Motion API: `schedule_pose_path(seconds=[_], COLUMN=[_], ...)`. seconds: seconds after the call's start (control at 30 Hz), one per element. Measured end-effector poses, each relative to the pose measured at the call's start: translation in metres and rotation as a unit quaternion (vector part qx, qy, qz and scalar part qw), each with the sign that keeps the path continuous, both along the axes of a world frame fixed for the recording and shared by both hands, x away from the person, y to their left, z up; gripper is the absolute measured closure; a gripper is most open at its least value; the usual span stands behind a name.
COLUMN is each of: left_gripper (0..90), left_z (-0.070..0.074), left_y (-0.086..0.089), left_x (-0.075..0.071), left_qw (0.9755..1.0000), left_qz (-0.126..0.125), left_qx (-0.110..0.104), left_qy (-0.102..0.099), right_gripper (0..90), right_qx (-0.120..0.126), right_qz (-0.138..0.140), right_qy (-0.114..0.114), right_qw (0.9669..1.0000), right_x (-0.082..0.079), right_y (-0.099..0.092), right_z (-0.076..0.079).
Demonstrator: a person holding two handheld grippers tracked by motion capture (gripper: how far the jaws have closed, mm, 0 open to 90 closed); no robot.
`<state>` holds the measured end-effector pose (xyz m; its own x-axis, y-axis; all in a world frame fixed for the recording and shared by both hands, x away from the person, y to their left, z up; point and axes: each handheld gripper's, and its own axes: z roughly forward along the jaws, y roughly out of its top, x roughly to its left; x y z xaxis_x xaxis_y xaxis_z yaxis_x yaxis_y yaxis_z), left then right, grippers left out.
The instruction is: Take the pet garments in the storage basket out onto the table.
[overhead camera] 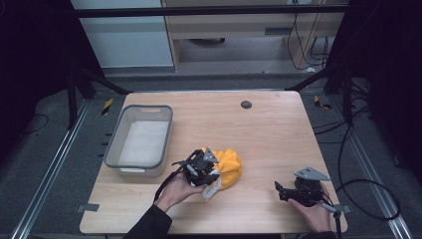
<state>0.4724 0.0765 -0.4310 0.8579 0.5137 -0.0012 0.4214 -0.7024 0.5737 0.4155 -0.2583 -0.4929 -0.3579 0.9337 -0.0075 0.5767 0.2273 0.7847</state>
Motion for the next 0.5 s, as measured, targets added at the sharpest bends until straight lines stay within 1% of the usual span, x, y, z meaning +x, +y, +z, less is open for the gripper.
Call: schedule_pose_path(seconds=[0.13,0.2,0.27,0.33,0.4,0.43,0.47,0.5], left_gripper=[69.1,64.7,60.1,53.6,45.8,45.8,38.7,35.8], left_z=[-0.0025,-0.0031,-0.0036,-0.0034,-0.003,-0.0023,-0.0012,-0.0004], left_y=[-0.0008,-0.0012,-0.0017,-0.0013,-0.0008,-0.0001,0.001,0.0017], left_x=[-0.0003,-0.0003,-0.0003,-0.0002,0.0,-0.0001,-0.0003,-0.0005], left_qw=[1.0,1.0,0.9999,0.9998,0.9997,0.9996,0.9995,0.9994], left_qz=[0.0,-0.001,0.002,0.01,0.013,0.017,0.023,0.026], left_qx=[0.006,0.008,0.016,0.018,0.018,0.019,0.019,0.019], left_qy=[0.002,0.004,0.003,-0.004,-0.005,-0.009,-0.01,-0.012], right_gripper=[9.3,9.2,9.2,9.2,9.2,9.2,9.2,9.2], right_qx=[0.0,0.0,-0.001,-0.001,0.0,-0.001,0.0,0.0], right_qz=[0.0,0.0,0.0,0.0,0.0,0.0,0.0,0.0], right_qy=[0.0,0.0,0.0,0.0,0.0,0.0,0.001,0.001], right_qw=[1.0,1.0,1.0,1.0,1.0,1.0,1.0,1.0], right_x=[-0.0002,-0.0001,-0.0001,0.0,-0.0001,-0.0001,0.0,0.0001], right_y=[-0.0003,-0.0003,-0.0002,-0.0002,-0.0002,-0.0002,-0.0001,-0.0002], right_z=[0.0,-0.0001,-0.0002,-0.0003,-0.0002,-0.0002,-0.0004,-0.0004])
